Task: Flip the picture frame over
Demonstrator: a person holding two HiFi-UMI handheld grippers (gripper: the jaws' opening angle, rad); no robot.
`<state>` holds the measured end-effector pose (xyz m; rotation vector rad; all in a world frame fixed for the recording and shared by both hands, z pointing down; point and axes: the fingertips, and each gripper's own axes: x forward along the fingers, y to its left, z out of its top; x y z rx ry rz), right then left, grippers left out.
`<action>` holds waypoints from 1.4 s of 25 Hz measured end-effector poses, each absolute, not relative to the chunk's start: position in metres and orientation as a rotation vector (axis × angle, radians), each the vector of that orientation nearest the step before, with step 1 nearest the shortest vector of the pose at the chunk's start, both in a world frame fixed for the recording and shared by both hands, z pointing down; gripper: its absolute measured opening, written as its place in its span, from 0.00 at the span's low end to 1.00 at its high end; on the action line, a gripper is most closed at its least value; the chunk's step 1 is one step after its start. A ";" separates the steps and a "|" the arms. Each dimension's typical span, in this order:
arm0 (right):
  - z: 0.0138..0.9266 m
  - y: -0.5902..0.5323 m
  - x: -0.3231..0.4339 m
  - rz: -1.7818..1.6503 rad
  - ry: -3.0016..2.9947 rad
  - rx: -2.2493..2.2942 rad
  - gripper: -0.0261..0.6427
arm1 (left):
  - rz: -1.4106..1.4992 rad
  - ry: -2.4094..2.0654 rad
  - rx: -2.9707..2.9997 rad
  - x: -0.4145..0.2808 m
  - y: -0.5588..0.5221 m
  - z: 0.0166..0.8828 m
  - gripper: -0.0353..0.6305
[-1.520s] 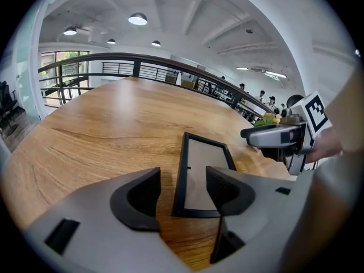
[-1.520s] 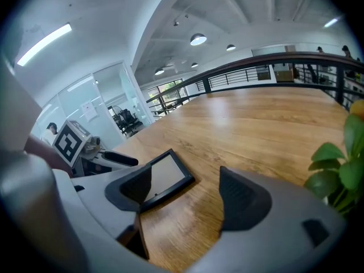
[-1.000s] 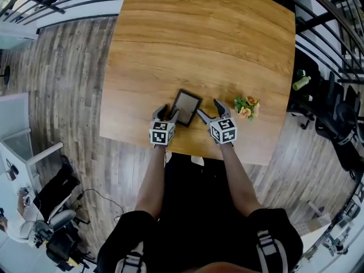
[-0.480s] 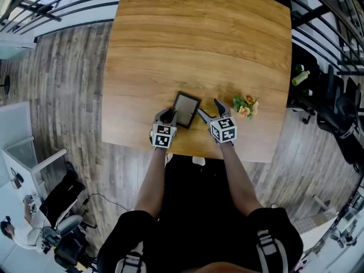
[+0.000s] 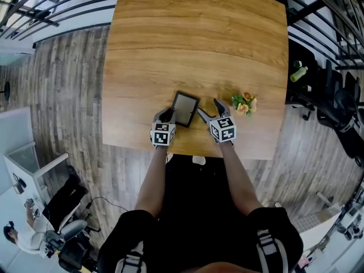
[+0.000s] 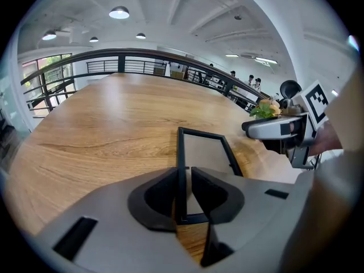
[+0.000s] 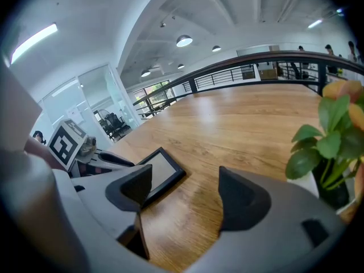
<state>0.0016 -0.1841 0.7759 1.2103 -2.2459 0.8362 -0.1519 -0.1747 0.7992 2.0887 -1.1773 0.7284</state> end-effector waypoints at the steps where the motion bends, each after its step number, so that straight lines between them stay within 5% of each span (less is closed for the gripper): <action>1: 0.776 -0.184 0.002 0.837 -2.246 1.215 0.59 | 0.728 -1.172 2.071 -0.153 -0.175 0.800 0.19; 35: 0.763 -0.190 -0.025 0.955 -2.275 1.333 0.58 | 0.525 -1.139 1.990 -0.174 -0.196 0.771 0.14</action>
